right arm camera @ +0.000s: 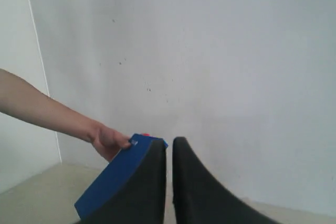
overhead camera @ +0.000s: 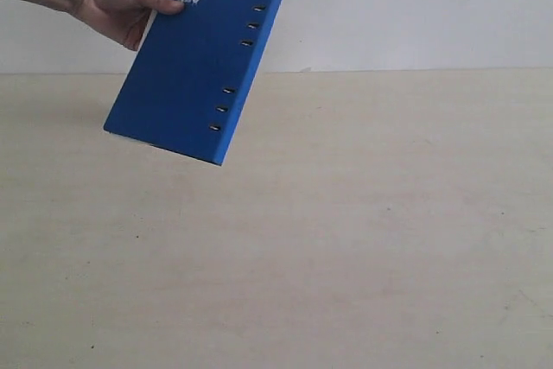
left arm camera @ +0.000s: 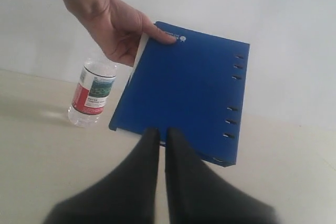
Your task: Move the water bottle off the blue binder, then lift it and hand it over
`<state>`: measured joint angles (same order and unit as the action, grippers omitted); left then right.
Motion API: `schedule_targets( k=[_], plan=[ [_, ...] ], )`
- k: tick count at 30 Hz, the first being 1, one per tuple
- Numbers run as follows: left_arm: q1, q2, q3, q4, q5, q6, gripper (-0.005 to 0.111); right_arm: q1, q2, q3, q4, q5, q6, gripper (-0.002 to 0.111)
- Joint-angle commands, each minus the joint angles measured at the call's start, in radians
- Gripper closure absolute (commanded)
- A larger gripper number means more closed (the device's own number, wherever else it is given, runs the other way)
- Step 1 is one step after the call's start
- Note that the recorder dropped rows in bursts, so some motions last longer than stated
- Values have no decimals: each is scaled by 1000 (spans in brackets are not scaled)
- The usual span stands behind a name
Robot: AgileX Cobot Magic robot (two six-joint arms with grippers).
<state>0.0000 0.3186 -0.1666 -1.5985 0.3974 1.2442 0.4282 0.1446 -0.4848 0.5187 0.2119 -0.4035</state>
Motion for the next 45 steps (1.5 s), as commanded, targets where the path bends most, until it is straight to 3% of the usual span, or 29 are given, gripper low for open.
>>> schedule_targets(
  k=[1, 6, 21, 24, 27, 31, 35, 38, 41, 45],
  plan=[
    [1, -6, 6, -10, -12, -7, 102, 1, -145, 78, -4, 33, 2, 107],
    [1, -16, 4, -7, -14, -3, 102, 1, -115, 89, 16, 121, 7, 107],
    [1, -16, 6, -5, -14, 2, 102, 1, -113, 89, 21, 123, 7, 107],
    [1, -42, 6, 50, -17, 4, 102, 1, -113, 89, 21, 123, 7, 107],
    [1, -102, 6, 200, -18, -16, 102, 1, -113, 89, 21, 123, 7, 107],
    [1, -215, 12, 570, -33, -377, 102, 1, -113, 89, 21, 123, 7, 107],
    [1, -319, 31, 1020, -82, -928, 102, 1, -113, 89, 21, 123, 7, 107],
    [1, -319, 49, 1223, -131, -1222, 102, 1, -113, 89, 21, 121, 7, 107],
    [1, -319, 82, 1315, -182, -1345, 102, 1, -111, 89, 21, 117, 7, 107],
    [1, -319, 161, 1334, -290, -1345, 102, 1, -111, 89, 21, 115, 7, 107]
  ],
)
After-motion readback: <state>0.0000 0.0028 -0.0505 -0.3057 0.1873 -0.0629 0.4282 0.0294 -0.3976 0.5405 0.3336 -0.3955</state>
